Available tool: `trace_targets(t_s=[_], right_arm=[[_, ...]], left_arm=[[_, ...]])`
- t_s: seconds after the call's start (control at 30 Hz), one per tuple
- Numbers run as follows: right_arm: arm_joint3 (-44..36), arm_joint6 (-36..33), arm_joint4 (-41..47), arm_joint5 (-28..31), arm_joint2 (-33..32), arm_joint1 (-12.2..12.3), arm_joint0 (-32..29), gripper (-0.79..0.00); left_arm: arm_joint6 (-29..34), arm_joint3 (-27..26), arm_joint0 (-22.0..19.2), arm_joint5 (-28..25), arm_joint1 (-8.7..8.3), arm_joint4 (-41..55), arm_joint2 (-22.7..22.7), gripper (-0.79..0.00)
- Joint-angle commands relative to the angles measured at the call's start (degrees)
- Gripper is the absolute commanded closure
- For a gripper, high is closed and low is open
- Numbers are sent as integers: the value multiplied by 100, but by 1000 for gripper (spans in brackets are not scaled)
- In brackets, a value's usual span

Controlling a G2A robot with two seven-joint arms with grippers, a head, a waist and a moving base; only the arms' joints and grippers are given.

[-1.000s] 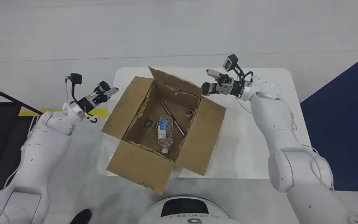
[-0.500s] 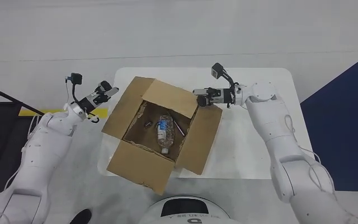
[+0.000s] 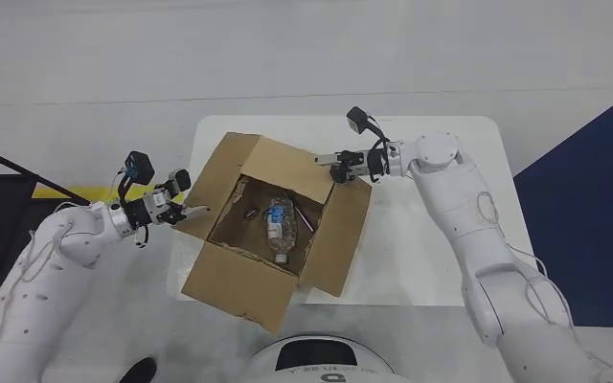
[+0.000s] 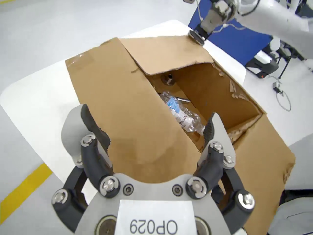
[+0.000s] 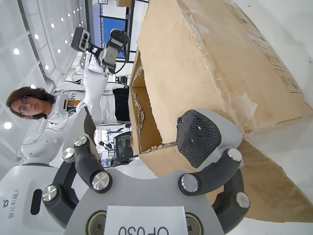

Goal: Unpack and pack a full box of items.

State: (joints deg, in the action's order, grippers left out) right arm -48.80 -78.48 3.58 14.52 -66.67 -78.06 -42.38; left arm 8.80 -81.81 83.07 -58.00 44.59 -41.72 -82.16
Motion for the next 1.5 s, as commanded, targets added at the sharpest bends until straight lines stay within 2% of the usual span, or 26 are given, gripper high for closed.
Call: trace_targets(t_s=[0.0,0.13,0.2,0.47,0.53,0.67,0.8,0.9,0.97,1.1,1.3,1.47], right_arm=[[-4,36,-24,-71,75,-9,44,-785],[11,109,-63,-194,249,-39,162,-785],[14,158,-68,-234,322,-54,219,-785],[15,214,-82,-274,392,-65,274,-785],[15,214,-82,-274,392,-65,274,-785],[15,214,-82,-274,392,-65,274,-785],[15,214,-82,-274,392,-65,274,-785],[15,214,-82,-274,392,-65,274,-785],[15,214,-82,-274,392,-65,274,-785],[15,214,-82,-274,392,-65,274,-785],[15,214,-82,-274,392,-65,274,-785],[15,214,-82,-274,392,-65,274,-785]], left_arm=[[-760,-189,438,0,-143,-791,-167,-785],[-2154,-130,873,0,-372,-1547,-417,-785],[-2894,229,962,0,-412,-1151,-541,-785],[-2894,229,962,0,-412,-1151,-541,-785],[-2675,154,956,369,-409,-1586,-547,-785],[-2835,55,1106,0,-426,-2098,-500,-785],[-2888,-141,1273,0,-544,-2746,-379,-785],[-3062,-286,1410,0,-680,-2906,-128,-785],[-3031,-248,1370,0,-798,-3129,-127,-785],[-3203,-107,1272,0,-930,-3236,-117,-785],[-3577,-1,1218,0,-1038,-3222,-170,-785],[-3255,-165,1214,205,-1025,-3784,0,-785]])
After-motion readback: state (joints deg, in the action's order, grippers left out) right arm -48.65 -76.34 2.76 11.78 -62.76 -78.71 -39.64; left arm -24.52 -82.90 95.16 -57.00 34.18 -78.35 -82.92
